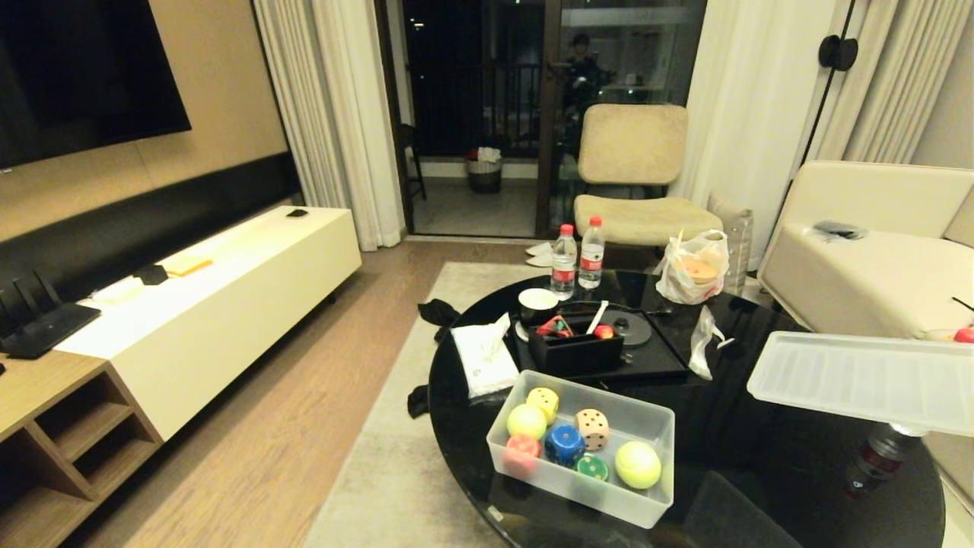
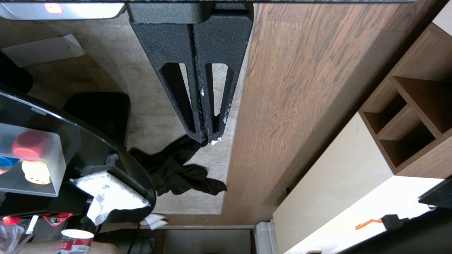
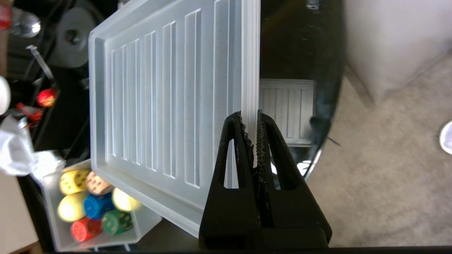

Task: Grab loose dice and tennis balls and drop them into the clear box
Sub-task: Close the lid

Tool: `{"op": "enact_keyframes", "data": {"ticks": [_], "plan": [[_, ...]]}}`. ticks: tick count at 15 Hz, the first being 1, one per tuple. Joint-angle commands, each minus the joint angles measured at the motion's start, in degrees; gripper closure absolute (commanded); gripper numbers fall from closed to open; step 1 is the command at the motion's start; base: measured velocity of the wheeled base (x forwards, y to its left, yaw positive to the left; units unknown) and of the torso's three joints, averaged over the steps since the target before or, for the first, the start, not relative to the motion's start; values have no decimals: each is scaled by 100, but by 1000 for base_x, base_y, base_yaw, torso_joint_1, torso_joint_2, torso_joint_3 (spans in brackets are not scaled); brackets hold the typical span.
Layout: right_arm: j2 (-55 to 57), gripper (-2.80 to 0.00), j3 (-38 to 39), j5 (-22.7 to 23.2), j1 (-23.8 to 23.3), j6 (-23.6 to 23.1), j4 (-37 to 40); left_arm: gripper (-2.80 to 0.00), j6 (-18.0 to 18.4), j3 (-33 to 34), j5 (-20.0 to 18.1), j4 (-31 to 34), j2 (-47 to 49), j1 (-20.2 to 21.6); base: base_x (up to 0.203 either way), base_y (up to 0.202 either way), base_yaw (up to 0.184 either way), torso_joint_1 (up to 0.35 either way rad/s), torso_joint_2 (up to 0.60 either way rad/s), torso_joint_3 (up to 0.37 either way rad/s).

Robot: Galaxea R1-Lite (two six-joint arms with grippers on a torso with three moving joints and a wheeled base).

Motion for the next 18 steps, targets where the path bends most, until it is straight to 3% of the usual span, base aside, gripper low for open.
{"op": "enact_keyframes", "data": {"ticks": [1, 4, 7, 18], "plan": [[-173, 0, -331, 54, 188, 68, 279, 0, -5, 0, 1, 1, -2, 0, 0, 0, 0, 0, 0, 0], [-232, 0, -847, 111, 718, 375, 830, 0, -5, 0, 1, 1, -2, 0, 0, 0, 0, 0, 0, 0], [-385, 0, -885, 29, 1461, 575, 909, 0, -5, 0, 1, 1, -2, 0, 0, 0, 0, 0, 0, 0], [-267, 0, -796, -1218, 3826, 1677, 892, 0, -5, 0, 1, 1, -2, 0, 0, 0, 0, 0, 0, 0]]}}
